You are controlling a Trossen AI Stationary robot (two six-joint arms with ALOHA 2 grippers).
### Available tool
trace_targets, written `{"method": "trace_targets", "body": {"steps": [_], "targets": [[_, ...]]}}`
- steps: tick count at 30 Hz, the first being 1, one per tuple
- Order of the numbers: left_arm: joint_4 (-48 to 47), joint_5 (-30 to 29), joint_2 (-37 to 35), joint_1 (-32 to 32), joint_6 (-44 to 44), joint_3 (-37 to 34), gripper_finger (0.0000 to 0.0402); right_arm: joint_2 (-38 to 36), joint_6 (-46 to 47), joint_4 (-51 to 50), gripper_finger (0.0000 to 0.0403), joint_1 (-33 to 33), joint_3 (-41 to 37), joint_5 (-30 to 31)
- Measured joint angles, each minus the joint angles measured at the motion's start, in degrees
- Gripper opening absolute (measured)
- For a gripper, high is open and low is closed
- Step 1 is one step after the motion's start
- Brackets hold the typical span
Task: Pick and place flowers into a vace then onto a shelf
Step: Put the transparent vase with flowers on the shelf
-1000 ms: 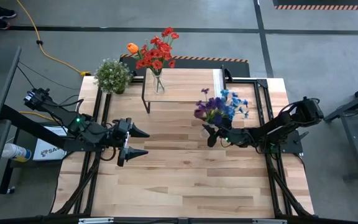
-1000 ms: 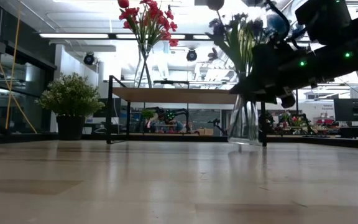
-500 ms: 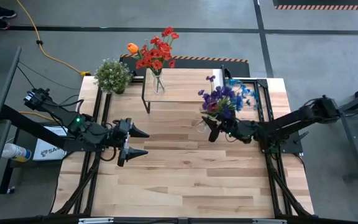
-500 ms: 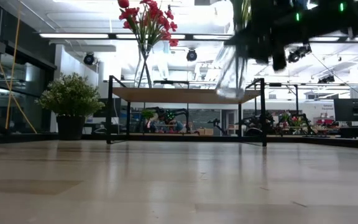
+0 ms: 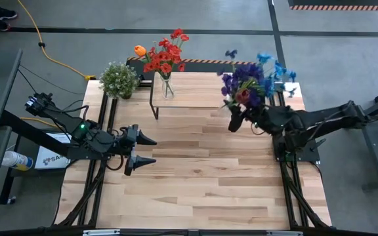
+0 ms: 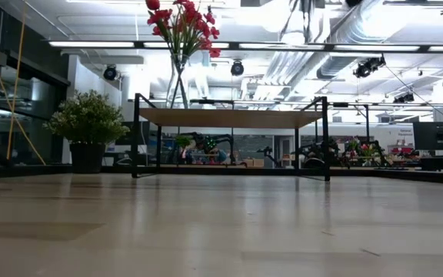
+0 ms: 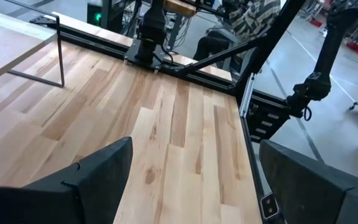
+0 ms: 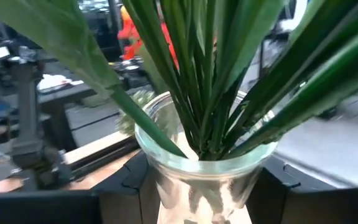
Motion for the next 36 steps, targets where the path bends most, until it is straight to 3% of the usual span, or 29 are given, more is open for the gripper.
{"method": "trace_targets", "body": {"steps": [8,25,31,36], "targets": [[0.04,-0.02,0.0,0.0,0.01,0.0,0.0381,0.39,-3.83,-4.49,0.0164,-5.01,7.7,1.25],[0.11,-0.49,0.0,0.0,-0.07,0.0,0.0381,3.23,1.7,-4.87,0.0164,-31.43,8.59,-25.76],[0.14,-1.95,0.0,0.02,-0.36,0.0,0.0381,9.63,1.68,-1.21,0.0164,-36.02,8.59,-32.59],[0.15,-2.12,0.0,0.02,-0.38,0.0,0.0381,14.86,1.65,0.53,0.0164,-37.65,8.59,-33.97]]}}
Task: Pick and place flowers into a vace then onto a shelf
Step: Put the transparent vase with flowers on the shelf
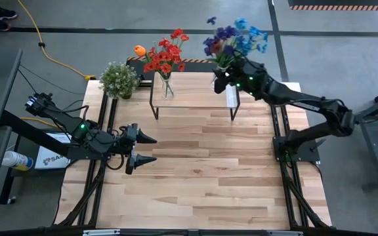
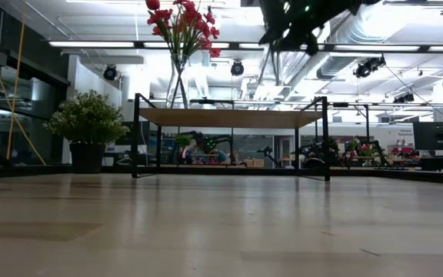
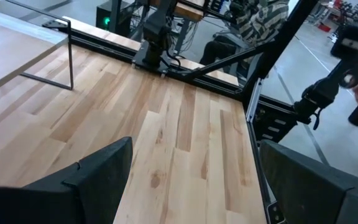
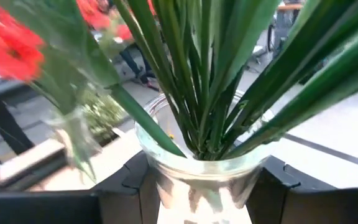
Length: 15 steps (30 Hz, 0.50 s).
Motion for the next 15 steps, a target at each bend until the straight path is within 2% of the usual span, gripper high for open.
{"method": "trace_targets", "body": {"steps": [8,15], "targets": [[-0.02,0.01,0.0,0.0,-0.14,0.0,0.0381,4.72,-0.2,-0.2,0.0164,-0.1,-0.04,0.53],[-0.04,0.03,0.0,0.0,-1.12,0.0,0.0381,5.49,-2.29,-1.56,0.0164,0.28,-0.11,4.45]]}}
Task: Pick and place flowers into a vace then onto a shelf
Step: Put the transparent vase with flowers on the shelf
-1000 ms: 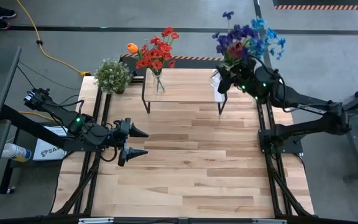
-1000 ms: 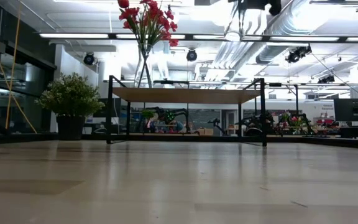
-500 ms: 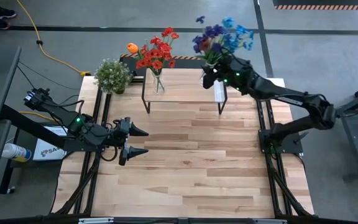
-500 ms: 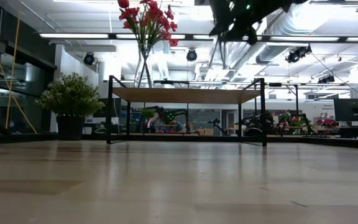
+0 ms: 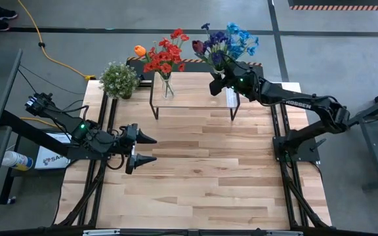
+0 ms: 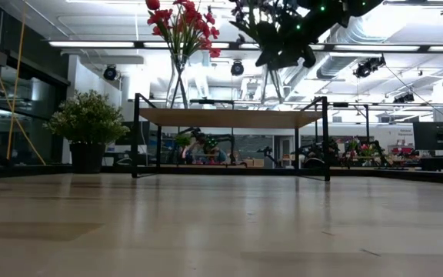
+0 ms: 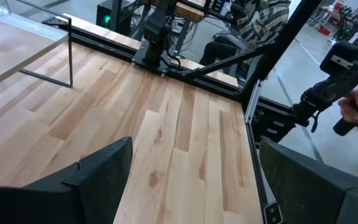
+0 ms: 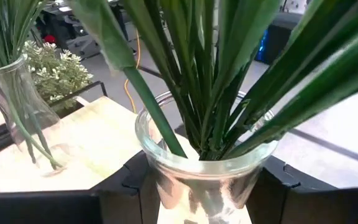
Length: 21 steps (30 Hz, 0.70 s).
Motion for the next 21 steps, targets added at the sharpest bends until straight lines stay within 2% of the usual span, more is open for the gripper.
{"method": "trace_targets", "body": {"steps": [6,9,15,21], "targets": [[0.02,0.01,0.0,0.0,-0.17,0.0,0.0381,-0.03,-1.41,0.95,0.0164,0.4,-0.56,0.74],[0.02,0.03,0.0,0.0,-0.28,0.0,0.0381,-1.79,0.1,5.48,0.0164,0.36,-5.42,0.45],[0.03,0.12,0.0,-0.02,-0.52,0.0,0.0381,-10.52,3.56,16.82,0.0164,0.3,-18.86,0.61],[0.03,-2.39,0.0,0.0,-0.52,0.0,0.0381,-17.81,3.6,16.36,0.0164,0.29,-22.95,1.53]]}}
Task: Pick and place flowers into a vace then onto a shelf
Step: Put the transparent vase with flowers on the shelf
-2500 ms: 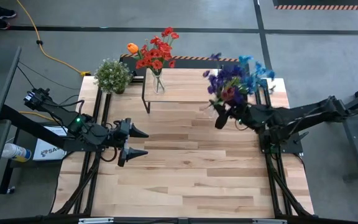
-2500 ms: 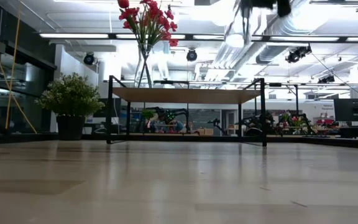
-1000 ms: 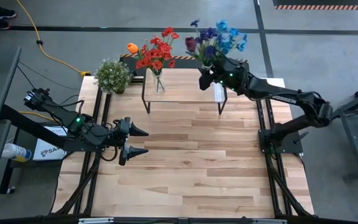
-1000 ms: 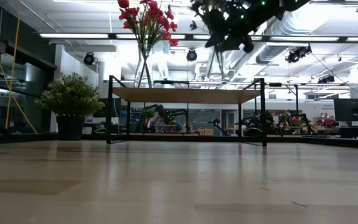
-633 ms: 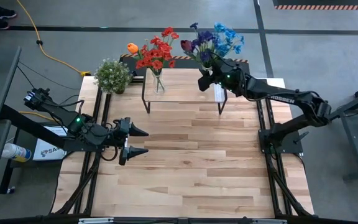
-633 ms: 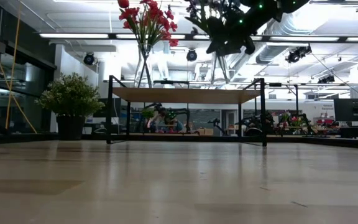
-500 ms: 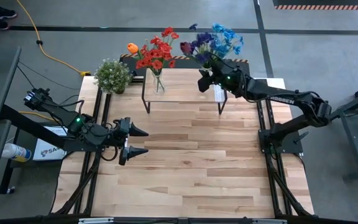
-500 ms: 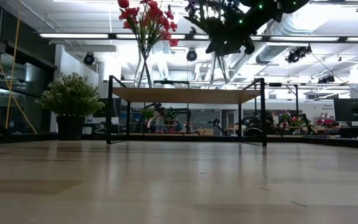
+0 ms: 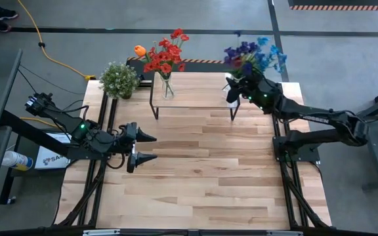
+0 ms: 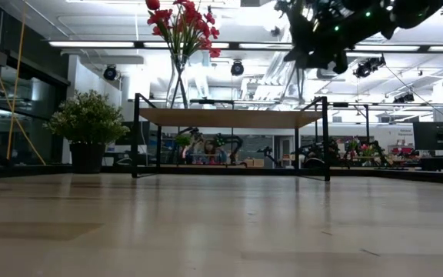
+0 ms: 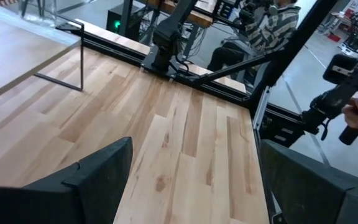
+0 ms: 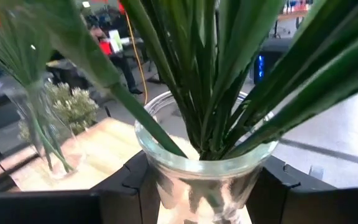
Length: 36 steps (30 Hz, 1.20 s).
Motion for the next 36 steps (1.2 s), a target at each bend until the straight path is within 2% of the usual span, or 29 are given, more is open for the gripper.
{"method": "trace_targets", "body": {"steps": [4,16,36], "targets": [[0.04,-0.27,0.0,-0.01,0.01,0.0,0.0381,-0.28,-1.04,0.28,0.0164,0.0,1.06,-1.1],[0.06,0.29,0.0,-0.02,-2.62,0.0,0.0381,6.57,-2.84,1.76,0.0164,0.0,3.35,-2.89],[-0.03,0.46,0.0,-0.02,-2.64,0.0,0.0381,8.95,-3.97,0.57,0.0164,-0.11,3.43,-3.04]]}}
